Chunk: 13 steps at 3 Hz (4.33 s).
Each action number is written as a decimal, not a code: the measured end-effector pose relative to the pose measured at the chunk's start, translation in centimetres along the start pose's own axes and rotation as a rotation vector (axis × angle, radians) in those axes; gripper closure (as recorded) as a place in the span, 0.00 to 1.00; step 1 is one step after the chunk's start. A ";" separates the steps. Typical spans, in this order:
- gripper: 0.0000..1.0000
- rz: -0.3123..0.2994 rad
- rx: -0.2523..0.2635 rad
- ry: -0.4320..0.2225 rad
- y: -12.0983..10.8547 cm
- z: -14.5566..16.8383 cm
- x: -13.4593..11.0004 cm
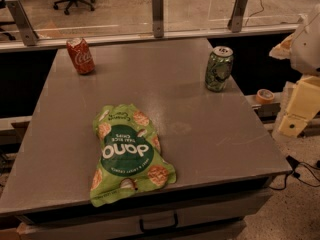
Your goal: Knock green can over
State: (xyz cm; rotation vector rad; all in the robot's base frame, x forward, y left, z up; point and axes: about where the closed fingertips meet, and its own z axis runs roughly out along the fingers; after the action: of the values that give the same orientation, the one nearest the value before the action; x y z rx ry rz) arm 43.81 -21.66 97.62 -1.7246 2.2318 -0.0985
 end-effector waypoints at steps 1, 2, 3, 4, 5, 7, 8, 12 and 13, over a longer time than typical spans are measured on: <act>0.00 0.000 0.000 0.000 0.0 0.0 0.0; 0.00 -0.018 0.000 -0.064 -2.4 1.4 0.1; 0.00 -0.053 0.018 -0.169 -7.6 4.9 0.3; 0.00 -0.040 0.026 -0.291 -13.4 9.0 0.6; 0.00 -0.003 0.017 -0.408 -17.5 13.1 0.3; 0.00 0.089 -0.104 -0.596 -19.1 18.5 -2.3; 0.00 0.060 -0.210 -0.692 -16.7 18.5 -6.3; 0.00 -0.178 -0.350 -0.895 -10.3 10.3 -17.6; 0.00 -0.144 -0.273 -0.862 -13.1 10.2 -15.7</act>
Offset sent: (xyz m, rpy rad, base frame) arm 0.0667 -0.0170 -0.0221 0.1452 -0.0368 0.0865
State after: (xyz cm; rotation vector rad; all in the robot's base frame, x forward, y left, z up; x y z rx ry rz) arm 62.41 -8.83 94.40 -1.6069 1.5196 0.7948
